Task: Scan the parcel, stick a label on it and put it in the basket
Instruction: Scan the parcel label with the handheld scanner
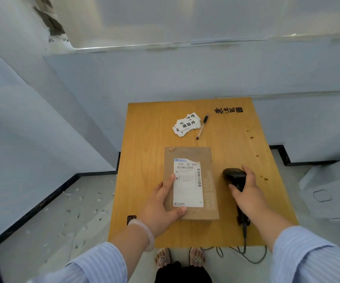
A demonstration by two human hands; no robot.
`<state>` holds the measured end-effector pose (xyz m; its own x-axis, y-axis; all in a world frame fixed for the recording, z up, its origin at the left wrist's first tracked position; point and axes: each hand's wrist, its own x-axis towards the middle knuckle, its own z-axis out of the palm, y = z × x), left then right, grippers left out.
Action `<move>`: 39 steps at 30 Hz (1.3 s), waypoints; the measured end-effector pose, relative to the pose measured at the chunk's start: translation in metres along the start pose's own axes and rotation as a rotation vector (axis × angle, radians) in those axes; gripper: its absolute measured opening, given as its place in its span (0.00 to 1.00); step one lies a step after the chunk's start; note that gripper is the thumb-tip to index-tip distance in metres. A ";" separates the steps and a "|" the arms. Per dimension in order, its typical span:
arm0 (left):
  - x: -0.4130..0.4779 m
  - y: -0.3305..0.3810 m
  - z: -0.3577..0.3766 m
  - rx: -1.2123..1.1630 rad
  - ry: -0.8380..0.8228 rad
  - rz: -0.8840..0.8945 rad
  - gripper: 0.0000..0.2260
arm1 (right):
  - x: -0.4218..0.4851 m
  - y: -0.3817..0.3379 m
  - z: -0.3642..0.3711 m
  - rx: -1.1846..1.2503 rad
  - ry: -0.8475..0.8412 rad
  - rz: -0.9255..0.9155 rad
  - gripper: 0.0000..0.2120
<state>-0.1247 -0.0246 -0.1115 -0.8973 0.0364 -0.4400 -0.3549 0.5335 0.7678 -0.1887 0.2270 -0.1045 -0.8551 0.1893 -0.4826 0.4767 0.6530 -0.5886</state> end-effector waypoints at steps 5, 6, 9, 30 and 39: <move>0.001 0.015 -0.006 -0.060 0.067 0.019 0.40 | -0.022 -0.021 -0.013 0.082 0.063 -0.113 0.32; 0.001 0.019 -0.008 -0.070 0.090 0.024 0.40 | -0.029 -0.027 -0.016 0.100 0.085 -0.150 0.31; 0.003 0.029 -0.013 -0.087 0.166 0.029 0.41 | -0.053 -0.047 -0.023 0.185 0.132 -0.296 0.29; 0.005 0.048 -0.003 -0.029 0.181 0.011 0.41 | -0.094 -0.093 -0.015 0.299 0.007 -0.523 0.22; 0.006 0.051 0.000 -0.035 0.174 0.006 0.41 | -0.091 -0.093 -0.018 0.325 -0.001 -0.502 0.21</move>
<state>-0.1486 0.0024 -0.0750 -0.9303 -0.1087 -0.3503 -0.3554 0.5036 0.7875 -0.1591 0.1617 0.0057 -0.9918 -0.0852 -0.0949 0.0526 0.4045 -0.9130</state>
